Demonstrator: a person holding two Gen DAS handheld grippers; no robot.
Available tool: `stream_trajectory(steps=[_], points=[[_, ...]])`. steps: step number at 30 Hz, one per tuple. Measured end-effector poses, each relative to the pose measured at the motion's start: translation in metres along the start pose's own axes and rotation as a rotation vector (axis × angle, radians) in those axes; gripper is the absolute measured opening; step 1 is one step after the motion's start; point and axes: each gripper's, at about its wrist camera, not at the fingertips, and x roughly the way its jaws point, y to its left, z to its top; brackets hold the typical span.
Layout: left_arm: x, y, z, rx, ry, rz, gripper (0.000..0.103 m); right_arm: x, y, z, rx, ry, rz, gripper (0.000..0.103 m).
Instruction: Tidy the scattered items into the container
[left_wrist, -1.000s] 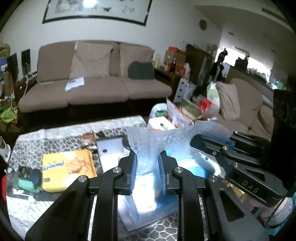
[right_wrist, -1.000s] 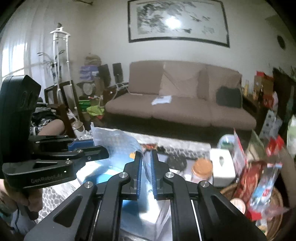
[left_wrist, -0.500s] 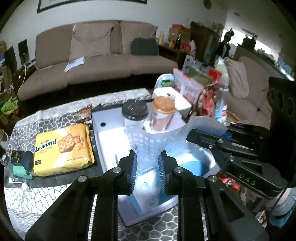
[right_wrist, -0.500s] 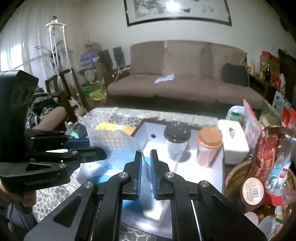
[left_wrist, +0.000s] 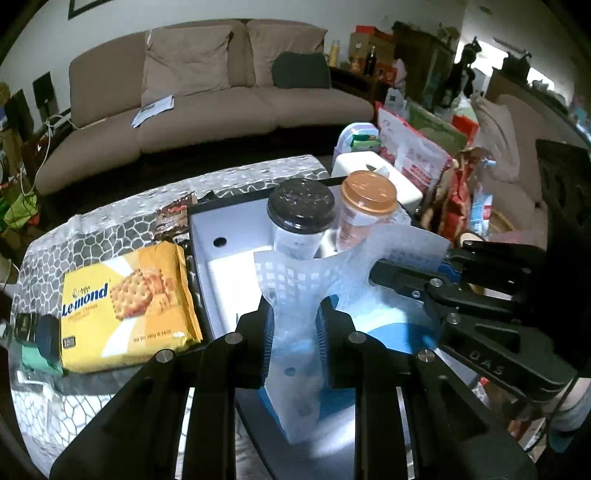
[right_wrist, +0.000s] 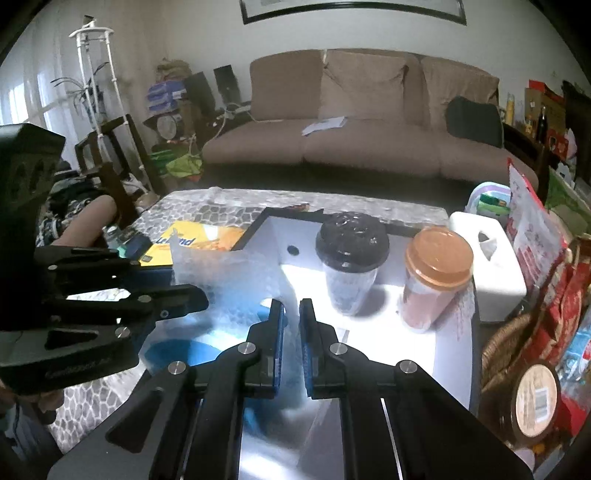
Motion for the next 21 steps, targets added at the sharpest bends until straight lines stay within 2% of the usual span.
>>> stream_trajectory(steps=[9, 21], points=[[0.044, 0.000, 0.022, 0.068, 0.068, 0.081, 0.020, 0.042, -0.013, 0.015, -0.001, 0.089, -0.012, 0.007], [0.086, 0.009, 0.042, 0.082, 0.149, 0.142, 0.020, 0.086, -0.034, 0.034, 0.045, 0.186, 0.010, 0.008]])
